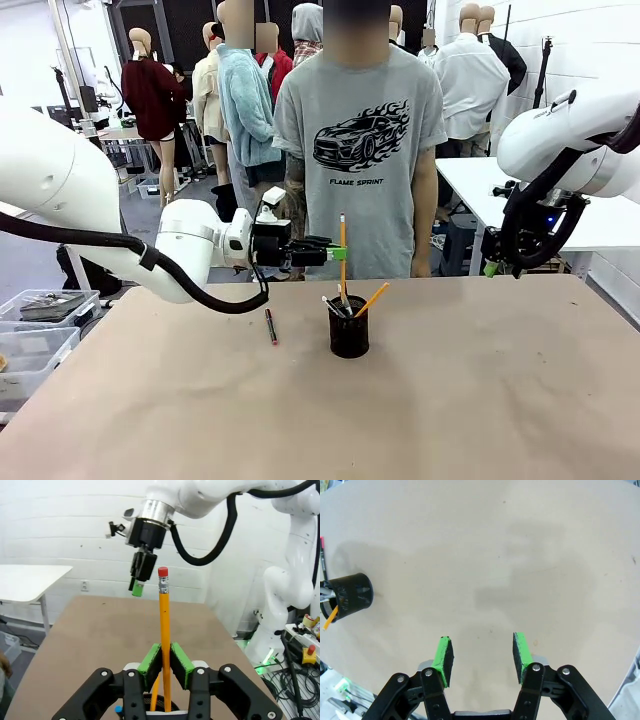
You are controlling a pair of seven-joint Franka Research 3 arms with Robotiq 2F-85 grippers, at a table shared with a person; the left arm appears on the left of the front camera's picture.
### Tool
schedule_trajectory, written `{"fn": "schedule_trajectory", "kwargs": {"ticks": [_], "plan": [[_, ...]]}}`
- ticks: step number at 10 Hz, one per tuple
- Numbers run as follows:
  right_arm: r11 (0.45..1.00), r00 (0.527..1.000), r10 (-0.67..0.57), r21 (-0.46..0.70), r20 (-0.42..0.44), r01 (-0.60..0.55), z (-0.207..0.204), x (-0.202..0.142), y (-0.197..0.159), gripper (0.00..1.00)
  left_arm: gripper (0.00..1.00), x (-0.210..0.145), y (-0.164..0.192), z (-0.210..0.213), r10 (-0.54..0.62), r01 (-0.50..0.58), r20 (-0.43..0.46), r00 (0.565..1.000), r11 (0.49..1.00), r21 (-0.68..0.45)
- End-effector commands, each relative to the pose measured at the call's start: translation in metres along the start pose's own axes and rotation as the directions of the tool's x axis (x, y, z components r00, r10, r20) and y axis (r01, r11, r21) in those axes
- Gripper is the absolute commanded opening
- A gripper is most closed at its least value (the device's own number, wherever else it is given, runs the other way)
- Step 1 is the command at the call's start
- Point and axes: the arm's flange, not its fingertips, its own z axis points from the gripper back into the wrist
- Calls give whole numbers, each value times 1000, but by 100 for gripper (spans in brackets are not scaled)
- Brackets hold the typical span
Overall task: Place the pens into the pen holder.
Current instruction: Pick up a writing instrument from the table and place it into the Pen holder.
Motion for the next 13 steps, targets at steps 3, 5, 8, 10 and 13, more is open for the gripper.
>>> {"fn": "schedule_trajectory", "kwargs": {"ticks": [3,5,8,10,13], "plan": [[1000,1000,8,22,3,-8,-1,1,-1,61,0,-12,7,-6,49,-51,-51,998,998,-40],[1000,1000,8,22,3,-8,-1,1,-1,61,0,-18,13,-7,48,-50,-64,997,998,-23],[1000,1000,8,22,3,-8,-1,1,-1,61,0,-24,14,-10,66,-69,-92,994,997,-21],[1000,1000,8,22,3,-8,-1,1,-1,61,19,-25,14,-10,77,-80,-108,991,996,-24],[1000,1000,8,22,3,-8,-1,1,-1,61,71,-23,14,-11,81,-84,-113,990,996,-23]]}}
